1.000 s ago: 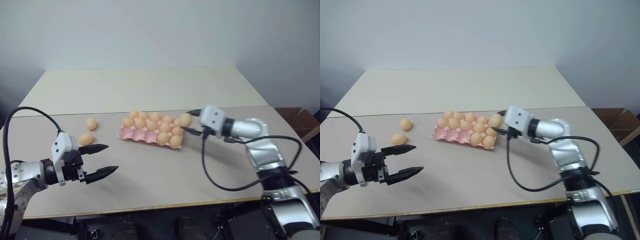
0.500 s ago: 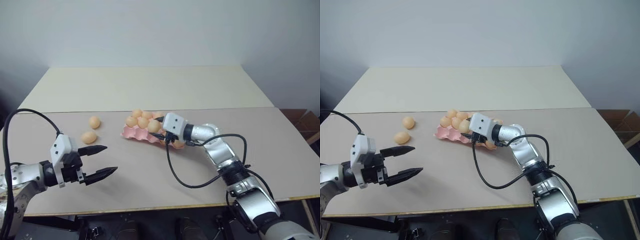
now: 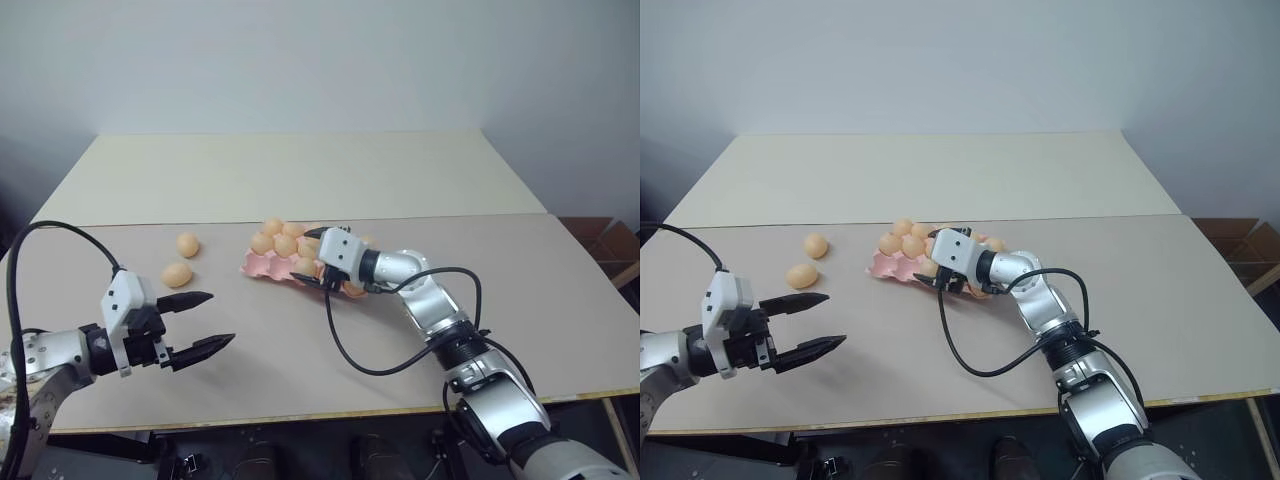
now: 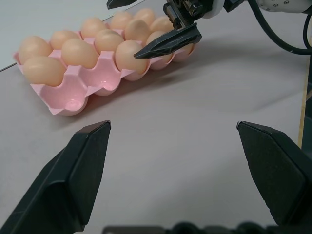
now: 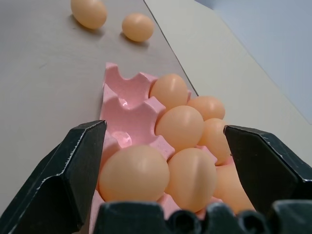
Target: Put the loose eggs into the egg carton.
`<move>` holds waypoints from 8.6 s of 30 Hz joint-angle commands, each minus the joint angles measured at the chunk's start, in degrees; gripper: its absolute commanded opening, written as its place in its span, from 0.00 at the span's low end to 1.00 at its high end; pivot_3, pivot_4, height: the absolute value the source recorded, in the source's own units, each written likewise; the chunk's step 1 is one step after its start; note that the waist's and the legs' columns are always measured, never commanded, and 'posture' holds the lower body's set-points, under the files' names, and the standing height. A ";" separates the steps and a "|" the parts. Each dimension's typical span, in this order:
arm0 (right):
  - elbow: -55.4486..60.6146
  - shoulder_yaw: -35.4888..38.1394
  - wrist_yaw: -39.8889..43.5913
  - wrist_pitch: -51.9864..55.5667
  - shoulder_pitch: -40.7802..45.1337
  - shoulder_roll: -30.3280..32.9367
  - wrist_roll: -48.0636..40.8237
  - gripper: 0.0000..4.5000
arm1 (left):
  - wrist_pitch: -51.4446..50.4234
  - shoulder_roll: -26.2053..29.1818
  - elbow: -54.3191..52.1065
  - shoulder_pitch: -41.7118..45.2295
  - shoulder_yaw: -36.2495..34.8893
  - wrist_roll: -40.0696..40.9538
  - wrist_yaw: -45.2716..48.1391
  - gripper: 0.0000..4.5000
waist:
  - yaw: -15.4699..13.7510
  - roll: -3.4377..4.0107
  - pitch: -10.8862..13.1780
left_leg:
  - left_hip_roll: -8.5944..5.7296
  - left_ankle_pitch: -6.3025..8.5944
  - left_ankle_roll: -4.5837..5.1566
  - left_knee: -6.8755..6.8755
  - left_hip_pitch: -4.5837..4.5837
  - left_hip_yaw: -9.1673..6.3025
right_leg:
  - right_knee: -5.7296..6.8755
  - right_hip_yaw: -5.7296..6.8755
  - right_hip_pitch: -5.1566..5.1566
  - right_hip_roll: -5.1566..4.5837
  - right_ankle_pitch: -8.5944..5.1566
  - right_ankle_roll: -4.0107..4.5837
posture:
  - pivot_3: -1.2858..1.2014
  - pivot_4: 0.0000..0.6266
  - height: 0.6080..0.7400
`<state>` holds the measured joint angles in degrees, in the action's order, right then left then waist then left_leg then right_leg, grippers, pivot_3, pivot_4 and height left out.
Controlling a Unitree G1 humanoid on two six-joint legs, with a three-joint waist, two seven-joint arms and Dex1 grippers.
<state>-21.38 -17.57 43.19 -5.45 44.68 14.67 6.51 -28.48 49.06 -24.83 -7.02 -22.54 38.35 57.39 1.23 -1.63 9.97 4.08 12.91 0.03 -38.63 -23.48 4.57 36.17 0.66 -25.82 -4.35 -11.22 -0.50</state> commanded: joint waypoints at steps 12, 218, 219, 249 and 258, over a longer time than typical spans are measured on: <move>31.83 14.77 18.19 12.75 -16.68 28.16 -15.92 1.00 | 2.51 -0.62 -0.46 -5.74 -8.65 -1.60 -2.55 1.00 | -0.59 -0.02 -0.01 | -0.02 0.00 0.00 0.01 -0.28 0.11 | -0.11 -0.03 -0.24 -0.06 -0.14 -0.22 | 0.52 0.24 1.00; 49.12 25.91 -0.06 28.89 -37.30 33.87 -16.50 1.00 | 22.48 -21.40 86.64 60.75 10.94 -31.38 -33.18 0.42 | -1.82 -0.52 -0.19 | -0.20 -0.05 0.04 -0.33 0.15 -0.01 | -0.40 -0.10 0.55 -0.05 0.24 -0.70 | 0.52 0.24 1.00; 49.24 25.99 -0.06 28.95 -37.38 33.93 -16.52 1.00 | 22.41 -21.38 84.20 59.82 11.40 -31.00 -30.65 0.42 | -1.83 -0.52 -0.19 | -0.20 -0.05 0.04 -0.32 0.14 -0.01 | -0.40 -0.09 0.55 -0.05 0.24 -0.70 | 0.52 0.24 1.00; 54.53 26.15 -5.30 31.07 -42.77 32.36 -15.91 1.00 | 8.86 -21.80 49.43 48.35 19.15 -22.80 -4.31 0.64 | -1.75 -0.52 -0.19 | -0.20 -0.05 0.04 -0.35 0.15 -0.09 | -0.38 -0.10 0.56 -0.04 0.21 -0.64 | 0.52 0.24 1.00; 53.73 25.95 -4.85 30.52 -42.18 32.40 -15.50 1.00 | 8.78 -20.72 43.14 46.70 17.78 -22.77 -7.23 0.99 | -1.69 -0.52 -0.19 | -0.20 -0.05 0.04 -0.35 0.14 -0.10 | -0.39 -0.10 0.55 -0.04 0.21 -0.65 | 0.52 0.24 1.00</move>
<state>31.44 7.39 38.56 25.66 1.70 46.88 -9.24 -19.87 27.14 22.25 39.77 -3.08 13.94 50.04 -0.47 -2.15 9.78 3.89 12.86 0.07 -38.97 -23.35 4.47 35.78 0.55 -25.27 -4.39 -11.02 -1.14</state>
